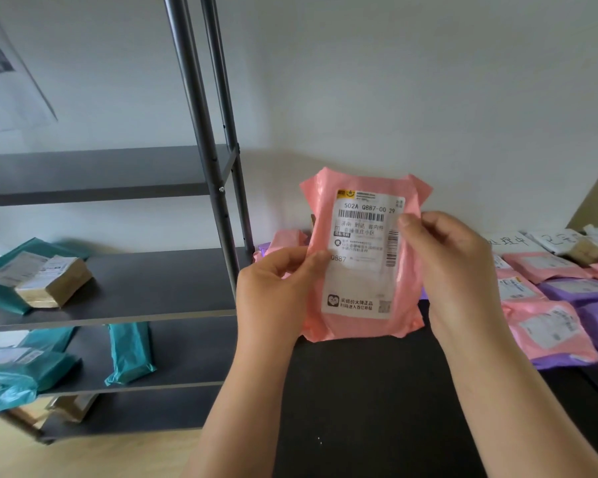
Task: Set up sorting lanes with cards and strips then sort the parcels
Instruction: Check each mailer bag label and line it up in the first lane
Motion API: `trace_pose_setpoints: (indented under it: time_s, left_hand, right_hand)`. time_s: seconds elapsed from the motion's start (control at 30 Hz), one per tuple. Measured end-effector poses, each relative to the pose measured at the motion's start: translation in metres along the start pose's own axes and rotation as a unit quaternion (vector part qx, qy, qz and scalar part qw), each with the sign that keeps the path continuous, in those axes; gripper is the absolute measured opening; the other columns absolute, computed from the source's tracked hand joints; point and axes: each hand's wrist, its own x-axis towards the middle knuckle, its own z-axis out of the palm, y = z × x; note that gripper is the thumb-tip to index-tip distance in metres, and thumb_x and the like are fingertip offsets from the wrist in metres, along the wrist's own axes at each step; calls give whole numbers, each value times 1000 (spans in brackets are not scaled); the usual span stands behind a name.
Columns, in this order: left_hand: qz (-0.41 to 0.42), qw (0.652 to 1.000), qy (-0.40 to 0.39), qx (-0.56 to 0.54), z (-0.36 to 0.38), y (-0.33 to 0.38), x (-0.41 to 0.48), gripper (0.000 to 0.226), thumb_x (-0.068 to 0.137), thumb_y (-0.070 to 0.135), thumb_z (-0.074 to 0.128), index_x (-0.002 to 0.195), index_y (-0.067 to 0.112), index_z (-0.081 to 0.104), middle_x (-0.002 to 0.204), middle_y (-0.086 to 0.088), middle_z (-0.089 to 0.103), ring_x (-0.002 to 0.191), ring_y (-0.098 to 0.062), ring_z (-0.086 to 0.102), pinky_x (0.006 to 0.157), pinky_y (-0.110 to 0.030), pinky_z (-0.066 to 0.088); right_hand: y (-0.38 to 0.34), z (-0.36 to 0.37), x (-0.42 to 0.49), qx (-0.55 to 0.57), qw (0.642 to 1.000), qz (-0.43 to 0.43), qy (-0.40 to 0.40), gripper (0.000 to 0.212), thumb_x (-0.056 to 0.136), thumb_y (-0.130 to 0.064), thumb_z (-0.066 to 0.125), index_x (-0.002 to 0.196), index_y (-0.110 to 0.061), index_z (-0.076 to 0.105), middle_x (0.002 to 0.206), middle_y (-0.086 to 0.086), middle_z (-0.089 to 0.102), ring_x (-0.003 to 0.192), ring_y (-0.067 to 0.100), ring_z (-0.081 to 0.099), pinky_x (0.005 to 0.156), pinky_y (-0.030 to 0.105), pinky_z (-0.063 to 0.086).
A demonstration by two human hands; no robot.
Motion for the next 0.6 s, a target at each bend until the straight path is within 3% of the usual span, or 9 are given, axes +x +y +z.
trace_pose_setpoints:
  time_s: [0.13,0.3,0.47,0.53,0.6]
  left_hand:
    - [16,999,-20,-28,-4,12,-6,2,79,31,79,77,29,79,81,4,77,79,-18,75,76,-45,62]
    - [33,998,-9,-51,-2,17,-13,3,78,35,78,77,32,78,78,6,76,72,-13,74,62,-26,61]
    - [14,995,43,-88,-3,16,-17,5,81,33,78,78,29,79,78,6,76,72,-12,74,59,-23,59]
    - [15,993,72,-96,-6,17,-14,6,81,35,79,77,30,80,78,7,76,72,-9,74,58,-18,56]
    - [14,991,83,-100,-8,19,-12,7,80,39,79,77,32,79,79,8,76,74,-9,74,59,-17,55]
  right_hand:
    - [-6,-5,-3,41,999,26,6,18,93,-29,69,78,-21,73,80,-2,76,72,16,73,65,32,53]
    - [-11,-6,-7,45,999,13,16,19,93,-31,68,78,-20,72,80,0,75,76,23,72,71,39,53]
    - [-16,-13,-15,28,996,24,-81,19,91,-36,67,81,-22,72,80,-6,74,67,7,71,56,19,52]
    - [-18,-15,-21,13,991,34,-129,25,86,-44,67,80,-20,73,80,-4,75,69,10,72,60,27,54]
    - [-19,-15,-26,-6,988,30,-149,33,76,-53,67,81,-22,75,83,4,75,81,30,72,70,52,57]
